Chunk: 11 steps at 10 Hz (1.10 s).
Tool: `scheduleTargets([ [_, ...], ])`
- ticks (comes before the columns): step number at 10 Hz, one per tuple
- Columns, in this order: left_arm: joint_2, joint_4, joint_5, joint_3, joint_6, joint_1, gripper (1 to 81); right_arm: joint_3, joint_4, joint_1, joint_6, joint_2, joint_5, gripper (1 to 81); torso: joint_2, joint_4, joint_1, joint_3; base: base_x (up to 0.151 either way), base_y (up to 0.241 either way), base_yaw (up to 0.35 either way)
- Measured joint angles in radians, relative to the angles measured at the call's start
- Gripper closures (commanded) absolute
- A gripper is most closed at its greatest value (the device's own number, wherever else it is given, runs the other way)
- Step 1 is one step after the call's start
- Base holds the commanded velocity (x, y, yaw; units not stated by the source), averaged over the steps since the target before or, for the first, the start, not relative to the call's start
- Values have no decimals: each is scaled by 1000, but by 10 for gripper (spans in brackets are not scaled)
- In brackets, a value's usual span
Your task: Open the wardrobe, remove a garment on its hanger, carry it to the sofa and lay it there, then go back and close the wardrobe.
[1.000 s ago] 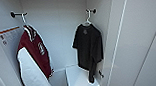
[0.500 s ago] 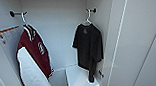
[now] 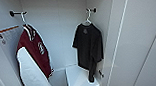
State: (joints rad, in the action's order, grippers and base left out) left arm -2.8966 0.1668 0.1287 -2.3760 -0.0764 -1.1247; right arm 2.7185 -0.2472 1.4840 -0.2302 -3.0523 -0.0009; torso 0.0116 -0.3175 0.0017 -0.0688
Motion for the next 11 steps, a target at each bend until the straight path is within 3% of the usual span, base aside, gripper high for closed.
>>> scheduleTargets([
  [3,6,0,39,34,2,53,10,0,0,0,0,0,0,10,0,0,0,0,0,0,0],
  [7,43,0,107,190,8,163,10,2,0,-1,0,0,0,10,0,0,0,-1,0,0,0],
  [11,40,0,214,210,76,311,10,2,0,-5,0,0,0,10,-1,0,0,-2,0,0,0],
])
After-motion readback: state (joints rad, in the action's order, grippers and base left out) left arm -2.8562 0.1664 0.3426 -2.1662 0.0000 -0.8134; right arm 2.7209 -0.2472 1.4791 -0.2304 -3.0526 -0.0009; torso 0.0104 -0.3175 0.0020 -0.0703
